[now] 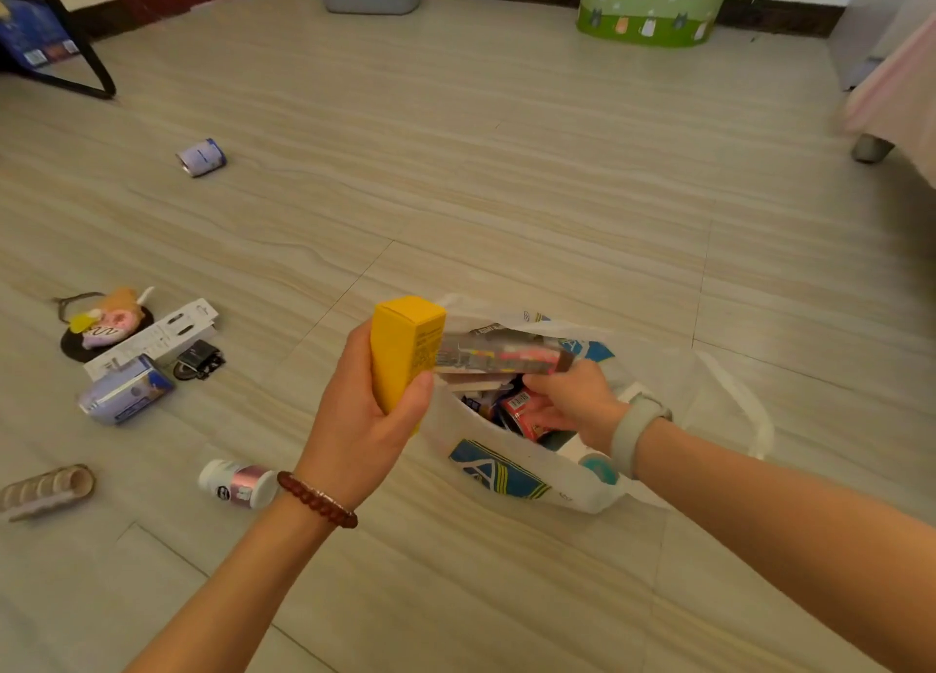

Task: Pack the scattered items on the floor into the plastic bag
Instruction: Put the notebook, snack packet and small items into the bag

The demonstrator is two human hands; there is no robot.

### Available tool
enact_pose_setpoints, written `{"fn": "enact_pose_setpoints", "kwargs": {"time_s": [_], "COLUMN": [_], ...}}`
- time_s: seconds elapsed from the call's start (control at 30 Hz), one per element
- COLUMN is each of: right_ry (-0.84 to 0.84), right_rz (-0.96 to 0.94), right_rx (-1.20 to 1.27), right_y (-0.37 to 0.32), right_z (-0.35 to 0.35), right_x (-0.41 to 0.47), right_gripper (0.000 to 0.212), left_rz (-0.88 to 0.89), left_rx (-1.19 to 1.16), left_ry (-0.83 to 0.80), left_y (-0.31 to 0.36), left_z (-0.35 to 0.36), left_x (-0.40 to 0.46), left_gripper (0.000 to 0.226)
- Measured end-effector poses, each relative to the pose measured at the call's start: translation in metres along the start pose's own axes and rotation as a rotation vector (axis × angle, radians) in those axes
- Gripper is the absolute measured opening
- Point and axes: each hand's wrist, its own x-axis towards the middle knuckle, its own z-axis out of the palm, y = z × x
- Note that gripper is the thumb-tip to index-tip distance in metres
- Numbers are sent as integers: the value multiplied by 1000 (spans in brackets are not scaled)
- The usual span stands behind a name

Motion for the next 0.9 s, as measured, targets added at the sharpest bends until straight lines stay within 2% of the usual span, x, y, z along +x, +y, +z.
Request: {"fn": "enact_pose_setpoints", "kwargs": {"time_s": [0.07,0.1,0.17,0.2,0.23,0.27,0.33,0.4,0.47,0.53,0.57,0.67,0.73,0.83,0.9], "right_ry": [100,168,154,51,-98,-256,-501,-604,-620,-551,-461,-26,138,133,83], "right_rz": [-170,-300,-555,-622,-631,-587,-398,-303,-293,-313,-352,-526,-583,-600,-582], "right_rx": [-305,-369,-317,-245,-182,-141,-144,-258,-320,-340,-382,-629,-669,-692,-760], "right_y": [-2,-6,-16,-22,-28,-33,-38,-35,-27,-21,-19,-10,0,16,30], "right_z": [-15,-22,-33,-37,-39,-41,-47,-53,-60,-68,-73,-85,-83,-64,-43], "right_x": [-14,-24,-45,-54,-64,-71,-76,-75,-71,-67,-65,-52,-48,-47,-46], "right_gripper": [27,29,21,13,10,15,32,37,29,20,20,28,28,29,30], "left_rz": [41,66,159,218,273,308,298,296,344,384,402,402,389,540,602], "left_rx": [138,189,276,320,360,382,371,356,353,373,431,798,976,991,904], "left_ry": [63,85,81,60,32,-3,-52,-60,-88,-135,-154,-199,-226,-217,-194], "left_y": [0,2,6,8,9,9,9,8,4,-3,-8,-33,-52,-72,-78], "left_z": [-2,-2,3,7,13,19,32,45,54,57,57,56,58,58,53], "left_x": [-5,-8,-15,-18,-21,-22,-24,-26,-28,-28,-28,-27,-27,-31,-36], "left_gripper": [40,45,56,59,61,61,61,60,58,57,60,65,59,17,8]}}
